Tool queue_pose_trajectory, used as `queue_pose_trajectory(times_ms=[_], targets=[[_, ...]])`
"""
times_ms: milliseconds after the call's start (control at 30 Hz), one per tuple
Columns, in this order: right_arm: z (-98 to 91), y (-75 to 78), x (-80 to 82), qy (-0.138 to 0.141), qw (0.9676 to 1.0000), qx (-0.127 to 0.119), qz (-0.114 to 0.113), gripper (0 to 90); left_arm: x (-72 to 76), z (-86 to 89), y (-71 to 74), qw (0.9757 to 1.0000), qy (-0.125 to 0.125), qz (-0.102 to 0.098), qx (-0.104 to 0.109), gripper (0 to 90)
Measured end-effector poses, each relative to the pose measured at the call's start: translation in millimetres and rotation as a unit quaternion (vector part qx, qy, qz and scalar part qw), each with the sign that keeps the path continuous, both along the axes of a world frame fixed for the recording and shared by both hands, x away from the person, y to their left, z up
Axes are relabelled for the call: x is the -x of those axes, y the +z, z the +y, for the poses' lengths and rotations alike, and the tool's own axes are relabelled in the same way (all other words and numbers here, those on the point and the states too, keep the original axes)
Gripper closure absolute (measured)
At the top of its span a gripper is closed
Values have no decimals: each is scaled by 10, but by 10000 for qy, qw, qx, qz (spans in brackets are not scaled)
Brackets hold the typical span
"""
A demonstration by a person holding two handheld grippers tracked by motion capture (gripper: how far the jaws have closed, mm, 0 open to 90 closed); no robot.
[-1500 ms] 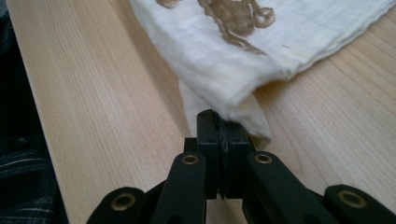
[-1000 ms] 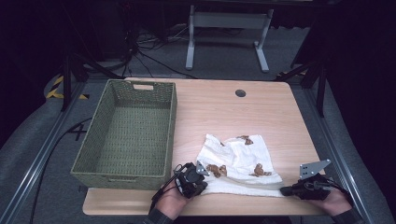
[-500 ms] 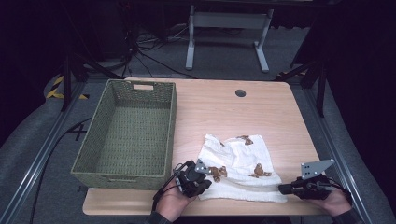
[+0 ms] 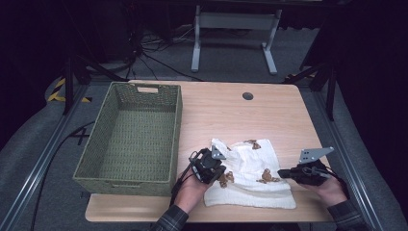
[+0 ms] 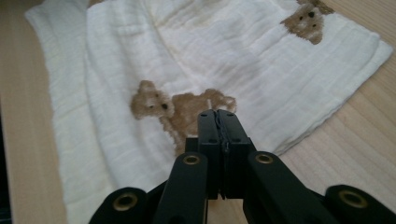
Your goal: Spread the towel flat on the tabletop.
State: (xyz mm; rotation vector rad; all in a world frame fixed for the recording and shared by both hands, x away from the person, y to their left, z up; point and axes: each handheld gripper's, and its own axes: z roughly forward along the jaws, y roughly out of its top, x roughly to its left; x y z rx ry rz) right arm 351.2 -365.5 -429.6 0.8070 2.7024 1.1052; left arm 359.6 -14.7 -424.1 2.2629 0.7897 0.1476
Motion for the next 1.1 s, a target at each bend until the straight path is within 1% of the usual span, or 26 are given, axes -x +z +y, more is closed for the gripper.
queue_pose_trajectory(times_ms=[33,67,100,133,200,267,333,367,400,433,467,500,533,567,600,700,767,800,867,900,967,1000,1033,1067,1100], targets=[[17,-9,-32,-22,10000,42,-7,893,-43,-15,-2,10000,25,1,-35,896],[33,-16,-63,-31,10000,72,6,894,-77,-30,-4,9999,66,60,-112,896],[48,-27,-94,-50,9999,113,-8,894,-108,-44,-27,9999,87,2,-94,896],[55,-32,-117,-44,9999,144,-5,894,-154,-65,-53,9997,113,36,-193,896],[81,-58,-167,-72,9998,206,13,894,-194,-86,-96,9995,144,114,-242,896],[96,-90,-200,-89,9995,303,46,894,-238,-97,-150,9991,165,145,-354,896],[104,-125,-232,-127,9991,390,66,895,-257,-102,-189,9987,224,225,-401,896],[109,-137,-240,-142,9989,447,86,895,-269,-104,-210,9985,212,223,-458,896],[113,-161,-256,-168,9984,534,99,896,-269,-104,-210,9985,212,223,-458,896],[113,-161,-256,-168,9984,534,99,896,-272,-109,-227,9983,214,284,-452,896],[108,-170,-265,-171,9985,503,94,896,-283,-111,-241,9982,166,287,-502,896],[102,-168,-271,-197,9985,503,104,896,-280,-124,-265,9979,190,343,-516,896],[94,-165,-277,-264,9982,535,73,897,-284,-131,-276,9981,174,355,-473,896],[77,-164,-289,-318,9979,559,55,897,-288,-138,-275,9982,145,314,-486,896],[60,-161,-295,-370,9975,597,20,897,-285,-145,-272,9981,122,341,-497,896],[-12,-151,-310,-575,9963,638,21,897,-276,-158,-278,9983,111,322,-465,895],[-52,-147,-315,-663,9953,704,-18,898,-273,-160,-278,9984,75,319,-466,896],[-65,-142,-311,-692,9949,729,-22,898,-261,-166,-277,9983,67,396,-427,896],[-103,-132,-292,-808,9934,816,-43,899,-248,-186,-284,9986,20,352,-398,895],[-103,-132,-292,-808,9934,816,-43,899,-248,-186,-284,9986,20,352,-398,895],[-136,-128,-273,-863,9926,857,-56,899,-208,-212,-277,9982,-54,418,-429,894],[-145,-126,-265,-893,9923,858,-53,898,-209,-218,-275,9982,-111,399,-429,893],[-147,-125,-262,-894,9922,865,-51,898,-208,-224,-269,9983,-98,417,-394,887],[-144,-125,-264,-869,9925,862,-67,898,-209,-224,-259,9986,-57,358,-392,886],[-142,-120,-269,-842,9932,798,-75,897,-222,-211,-238,9988,-24,353,-329,886]])
